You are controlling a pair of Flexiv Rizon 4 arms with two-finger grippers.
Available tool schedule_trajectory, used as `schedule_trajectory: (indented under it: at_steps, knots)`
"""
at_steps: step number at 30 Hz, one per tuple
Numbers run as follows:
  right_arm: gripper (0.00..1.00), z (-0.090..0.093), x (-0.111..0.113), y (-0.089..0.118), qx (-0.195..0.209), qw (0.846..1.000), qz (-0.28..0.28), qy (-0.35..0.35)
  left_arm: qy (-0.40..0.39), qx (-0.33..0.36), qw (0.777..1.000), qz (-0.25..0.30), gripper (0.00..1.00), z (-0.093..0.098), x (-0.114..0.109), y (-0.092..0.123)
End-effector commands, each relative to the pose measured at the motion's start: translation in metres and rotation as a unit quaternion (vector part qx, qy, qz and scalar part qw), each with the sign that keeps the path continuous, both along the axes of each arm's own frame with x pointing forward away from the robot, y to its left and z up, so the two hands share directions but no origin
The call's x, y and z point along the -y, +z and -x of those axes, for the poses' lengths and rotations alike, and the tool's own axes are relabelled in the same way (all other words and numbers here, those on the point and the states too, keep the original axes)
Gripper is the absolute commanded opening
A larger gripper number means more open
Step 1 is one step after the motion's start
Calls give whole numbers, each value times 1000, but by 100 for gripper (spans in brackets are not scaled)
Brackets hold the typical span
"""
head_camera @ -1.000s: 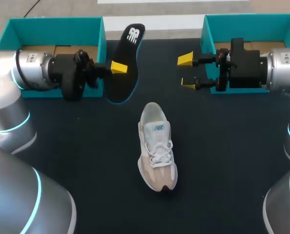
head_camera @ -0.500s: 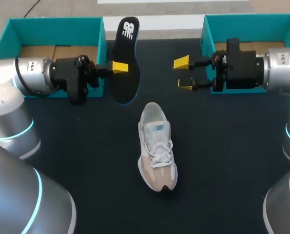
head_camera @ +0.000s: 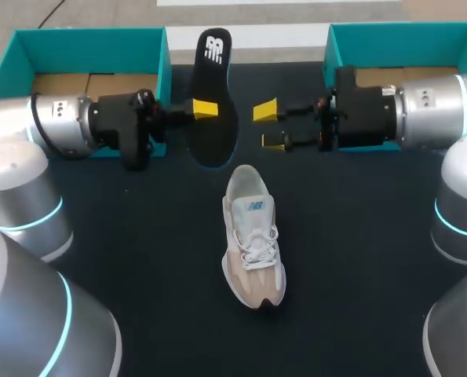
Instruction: Take the shoe out of the shoebox, open the shoe tongue, remove and reinsert the insole, then place the shoe into the shoebox
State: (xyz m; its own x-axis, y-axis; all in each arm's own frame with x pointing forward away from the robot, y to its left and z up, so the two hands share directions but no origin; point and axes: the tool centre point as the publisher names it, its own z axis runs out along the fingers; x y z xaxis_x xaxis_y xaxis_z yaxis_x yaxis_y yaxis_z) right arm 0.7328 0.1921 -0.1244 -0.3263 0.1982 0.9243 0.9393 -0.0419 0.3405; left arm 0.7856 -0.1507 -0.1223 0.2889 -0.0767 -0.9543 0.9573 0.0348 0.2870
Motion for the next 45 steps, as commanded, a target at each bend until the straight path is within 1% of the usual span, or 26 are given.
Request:
schedule_trajectory:
  at_steps: [1,8,13,15,19,20,29,31,32,33,34,35,40,42,45]
  knots:
    - [100,-5,-9,-1,-1,1000,2,1,11,1,1000,-9,0,-1,4,0]
    - [100,-5,-9,-1,-1,1000,2,1,20,1,1000,-15,0,0,12,0]
    - [100,-5,-9,-1,-1,1000,2,1,22,4,1000,-19,0,1,13,0]
    - [100,-8,-17,-7,8,1000,-5,9,22,4,1000,-21,0,1,13,-1]
    - [100,-12,-28,-11,8,1000,0,16,21,8,999,-23,0,1,13,-1]
    - [100,-14,-31,-13,0,1000,1,23,21,9,999,-22,0,0,13,-1]
    - [100,-14,-46,-17,-12,999,-10,42,14,16,999,-25,0,0,13,-3]
    - [86,-13,-49,-19,-14,999,-11,42,13,16,999,-26,0,1,14,-3]
    - [67,-12,-50,-19,-16,999,-14,42,13,16,999,-27,0,1,15,-4]
    - [60,-11,-52,-20,-16,999,-15,42,13,17,999,-27,0,1,15,-4]
    - [49,-10,-53,-21,-16,999,-17,43,13,16,999,-27,0,0,15,-4]
    - [43,-9,-54,-23,-19,999,-20,44,13,16,999,-26,0,0,15,-4]
    - [36,-7,-57,-25,-24,998,-24,47,13,13,999,-26,0,-1,16,-5]
    - [31,-7,-57,-25,-24,998,-25,48,9,9,1000,-24,0,-1,16,-5]
    - [29,-7,-57,-24,-24,998,-25,49,8,7,1000,-25,0,0,15,-5]
